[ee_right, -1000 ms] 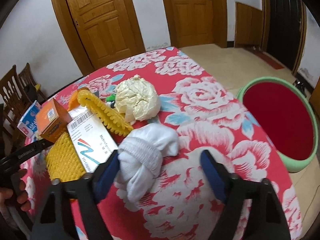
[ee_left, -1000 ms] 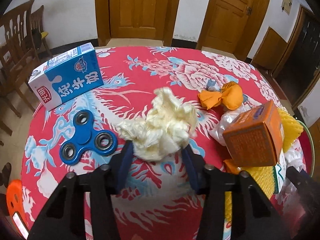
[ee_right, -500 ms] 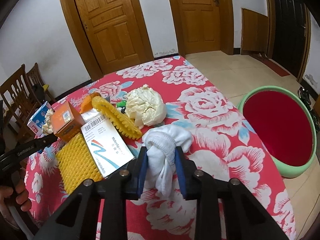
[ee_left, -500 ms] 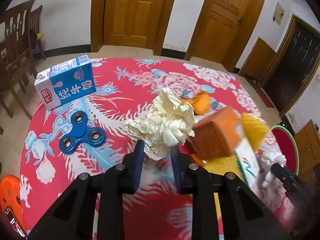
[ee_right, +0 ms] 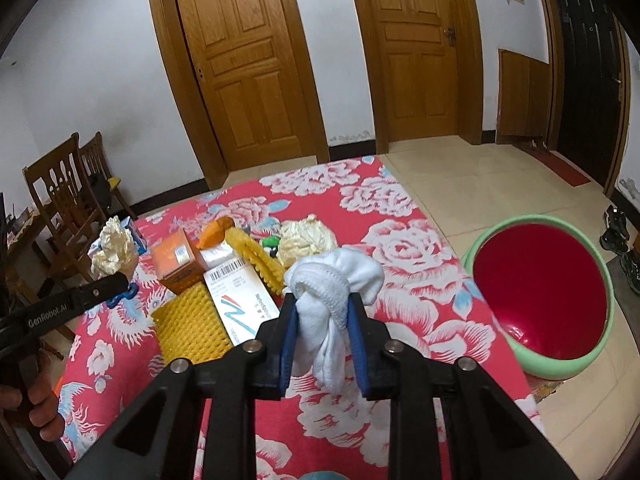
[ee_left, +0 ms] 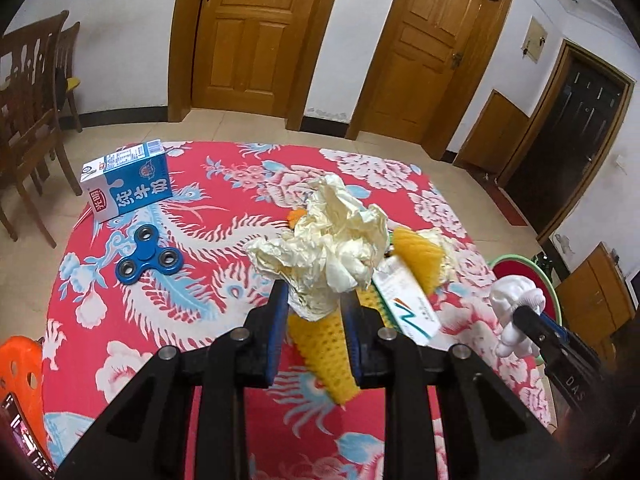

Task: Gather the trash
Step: 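Carry both items over the red bucket while the right gripper releases the white cloth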

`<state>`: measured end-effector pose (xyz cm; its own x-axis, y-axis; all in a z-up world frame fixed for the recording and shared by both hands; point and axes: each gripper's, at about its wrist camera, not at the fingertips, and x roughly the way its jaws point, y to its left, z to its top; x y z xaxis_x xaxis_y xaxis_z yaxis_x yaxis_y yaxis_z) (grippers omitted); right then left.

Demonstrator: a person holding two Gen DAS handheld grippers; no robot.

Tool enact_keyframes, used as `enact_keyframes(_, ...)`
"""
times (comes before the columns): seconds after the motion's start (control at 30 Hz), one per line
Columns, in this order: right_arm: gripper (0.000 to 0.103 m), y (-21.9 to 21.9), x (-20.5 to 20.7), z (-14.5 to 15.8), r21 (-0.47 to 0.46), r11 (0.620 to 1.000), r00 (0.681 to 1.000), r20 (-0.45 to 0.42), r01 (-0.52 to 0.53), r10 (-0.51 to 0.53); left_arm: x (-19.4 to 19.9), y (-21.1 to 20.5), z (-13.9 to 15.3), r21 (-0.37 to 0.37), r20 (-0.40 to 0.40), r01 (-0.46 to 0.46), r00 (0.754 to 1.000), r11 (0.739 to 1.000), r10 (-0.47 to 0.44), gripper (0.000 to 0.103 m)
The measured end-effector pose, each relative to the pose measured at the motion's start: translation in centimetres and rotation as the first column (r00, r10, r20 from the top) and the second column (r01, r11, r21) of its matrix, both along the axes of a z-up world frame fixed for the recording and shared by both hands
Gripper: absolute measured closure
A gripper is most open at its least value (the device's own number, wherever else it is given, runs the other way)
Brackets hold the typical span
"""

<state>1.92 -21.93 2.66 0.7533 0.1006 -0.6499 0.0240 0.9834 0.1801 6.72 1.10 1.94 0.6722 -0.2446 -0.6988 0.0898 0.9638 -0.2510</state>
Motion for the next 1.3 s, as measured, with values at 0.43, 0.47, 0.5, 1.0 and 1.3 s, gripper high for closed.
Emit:
enact_keyframes(0.43, 0.077, -4.1, -1.8, 2.3, 0.007, 0.998, 0.997, 0.054, 0.058, -0.058, -1.3, -4.6, 2.0, -0.002, 0.037, 0.069, 0.997, 0.998, -0.069, 0.077)
enact_keyframes(0.47, 0.077, -4.5, -1.9, 2.4, 0.008, 0.998, 0.996, 0.055, 0.065, -0.065, -1.3, -4.9, 2.0, -0.002, 0.038, 0.076, 0.996, 0.997, -0.076, 0.077)
enact_keyframes(0.5, 0.077, -4.9, -1.9, 2.4, 0.010, 0.997, 0.996, 0.057, 0.072, -0.073, -1.2, -5.4, 2.1, -0.002, 0.039, 0.084, 0.996, 0.996, -0.084, 0.077)
enact_keyframes(1.0, 0.076, -11.0, -2.5, 1.4, 0.016, 0.983, 0.982, 0.037, 0.185, -0.185, 0.5, -11.9, 1.3, 0.009, 0.026, 0.198, 0.980, 0.980, -0.198, 0.077)
enact_keyframes(1.3, 0.076, -14.5, -2.4, -0.3, 0.034, 0.963, 0.964, 0.002, 0.267, -0.267, 1.6, -17.1, 0.2, 0.043, 0.001, 0.301, 0.953, 0.953, -0.302, 0.077)
